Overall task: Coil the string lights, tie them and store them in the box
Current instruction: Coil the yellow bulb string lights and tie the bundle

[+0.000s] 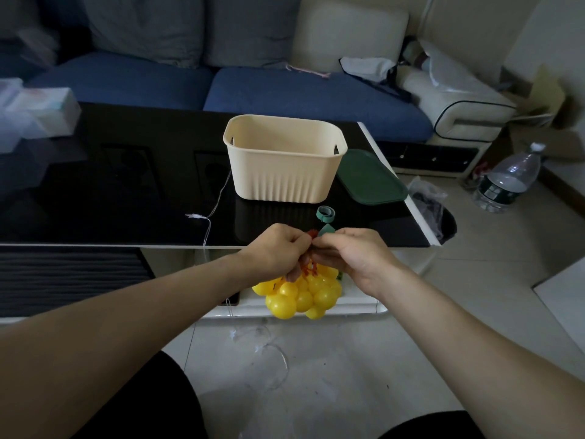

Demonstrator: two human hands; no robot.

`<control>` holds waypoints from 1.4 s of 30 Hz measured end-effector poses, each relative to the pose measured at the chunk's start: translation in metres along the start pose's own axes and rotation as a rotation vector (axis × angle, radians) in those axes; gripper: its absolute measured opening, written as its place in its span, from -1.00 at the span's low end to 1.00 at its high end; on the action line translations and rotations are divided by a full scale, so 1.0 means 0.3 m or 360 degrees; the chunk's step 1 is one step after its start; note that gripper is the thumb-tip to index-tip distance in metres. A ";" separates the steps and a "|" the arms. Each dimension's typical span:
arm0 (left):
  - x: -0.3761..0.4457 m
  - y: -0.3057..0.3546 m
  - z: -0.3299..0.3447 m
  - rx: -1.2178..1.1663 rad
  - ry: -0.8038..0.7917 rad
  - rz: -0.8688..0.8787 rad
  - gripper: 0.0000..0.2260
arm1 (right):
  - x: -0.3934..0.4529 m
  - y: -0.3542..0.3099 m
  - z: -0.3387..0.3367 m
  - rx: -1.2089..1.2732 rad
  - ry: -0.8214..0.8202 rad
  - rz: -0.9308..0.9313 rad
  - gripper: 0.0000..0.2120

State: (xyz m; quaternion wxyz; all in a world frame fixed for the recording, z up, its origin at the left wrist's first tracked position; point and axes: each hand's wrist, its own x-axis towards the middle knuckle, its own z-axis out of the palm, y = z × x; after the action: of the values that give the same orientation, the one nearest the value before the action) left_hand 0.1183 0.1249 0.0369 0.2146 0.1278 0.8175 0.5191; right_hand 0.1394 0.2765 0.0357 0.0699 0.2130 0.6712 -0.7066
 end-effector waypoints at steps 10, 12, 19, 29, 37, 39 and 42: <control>-0.002 0.001 -0.012 0.0062 0.0006 0.0042 -0.80 | -0.014 -0.004 0.016 0.0176 -0.0023 0.0048 -0.88; 0.001 -0.003 -0.014 0.0091 0.0021 0.0063 -0.82 | -0.021 -0.008 0.015 0.0281 -0.0058 0.0125 -0.92; 0.006 -0.009 -0.015 0.0296 0.0017 0.0087 -0.87 | -0.024 -0.008 0.022 0.0525 -0.0150 0.0412 -0.96; -0.003 -0.011 -0.006 0.0466 -0.0095 0.0087 -0.83 | -0.027 -0.011 0.029 0.0352 -0.0136 0.0546 -0.97; -0.006 0.003 -0.016 0.0416 -0.0090 0.0056 -0.85 | -0.021 -0.015 0.021 0.0282 -0.0102 0.0446 -0.91; -0.006 0.009 -0.018 0.0412 -0.0095 0.0047 -0.84 | -0.025 -0.016 0.019 0.0261 -0.0102 0.0426 -0.88; -0.012 0.017 -0.016 0.0435 -0.0116 0.0049 -0.84 | -0.023 -0.011 0.023 0.0146 -0.0083 0.0359 -0.86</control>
State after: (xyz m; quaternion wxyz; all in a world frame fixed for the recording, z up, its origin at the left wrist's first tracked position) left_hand 0.1190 0.1217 0.0439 0.2168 0.1870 0.8701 0.4012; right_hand 0.1429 0.2689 0.0415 0.1565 0.2715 0.6080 -0.7295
